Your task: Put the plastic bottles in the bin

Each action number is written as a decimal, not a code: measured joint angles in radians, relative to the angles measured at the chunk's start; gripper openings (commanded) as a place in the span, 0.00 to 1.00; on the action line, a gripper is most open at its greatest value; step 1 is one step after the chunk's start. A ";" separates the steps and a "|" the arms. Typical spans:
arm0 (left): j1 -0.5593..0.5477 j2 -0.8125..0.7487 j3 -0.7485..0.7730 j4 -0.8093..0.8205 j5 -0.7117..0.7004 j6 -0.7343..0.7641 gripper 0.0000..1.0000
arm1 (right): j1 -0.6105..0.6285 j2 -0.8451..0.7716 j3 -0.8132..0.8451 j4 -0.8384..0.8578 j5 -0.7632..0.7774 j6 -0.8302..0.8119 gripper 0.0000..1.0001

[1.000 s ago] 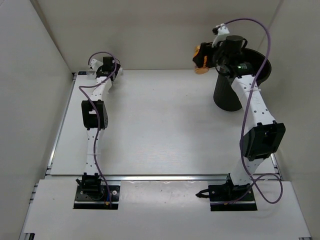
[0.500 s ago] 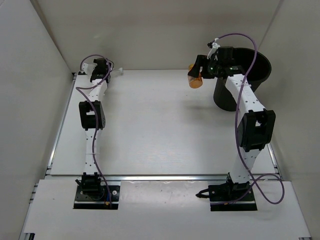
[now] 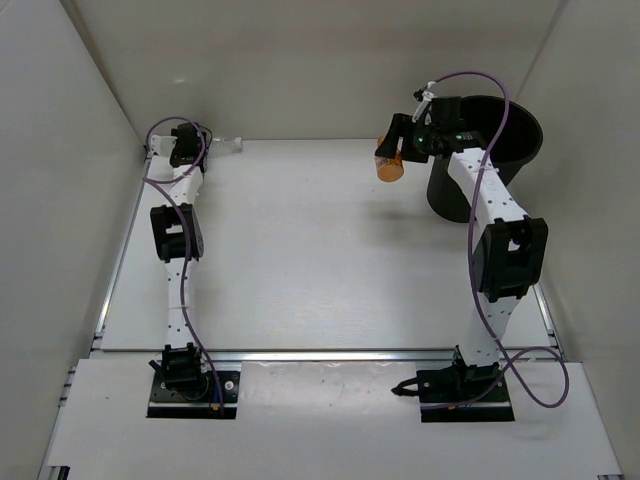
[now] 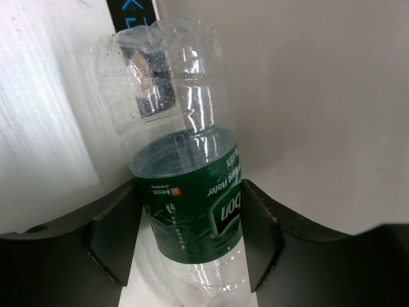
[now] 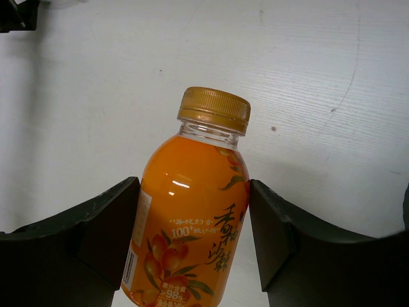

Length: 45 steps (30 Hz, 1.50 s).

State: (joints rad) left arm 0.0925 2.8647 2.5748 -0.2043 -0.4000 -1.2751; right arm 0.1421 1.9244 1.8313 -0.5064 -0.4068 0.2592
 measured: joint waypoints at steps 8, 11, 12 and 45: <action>-0.004 -0.015 0.011 -0.055 0.077 0.075 0.52 | 0.069 0.071 0.027 -0.071 0.090 -0.042 0.33; -0.012 -0.047 0.014 -0.157 0.113 0.117 0.60 | 0.107 0.077 -0.033 -0.060 0.111 -0.054 0.36; -0.017 -0.061 0.013 -0.200 0.119 0.132 0.66 | 0.116 0.076 -0.062 -0.052 0.109 -0.053 0.36; -0.080 -1.333 -1.357 -0.077 0.220 0.425 0.98 | 0.126 -0.838 -0.745 0.056 0.248 0.009 0.99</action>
State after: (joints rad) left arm 0.0120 1.5318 1.2179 -0.2817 -0.1795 -0.8505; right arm 0.2676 1.0859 1.0863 -0.4507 -0.1585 0.2684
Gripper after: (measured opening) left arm 0.988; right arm 0.991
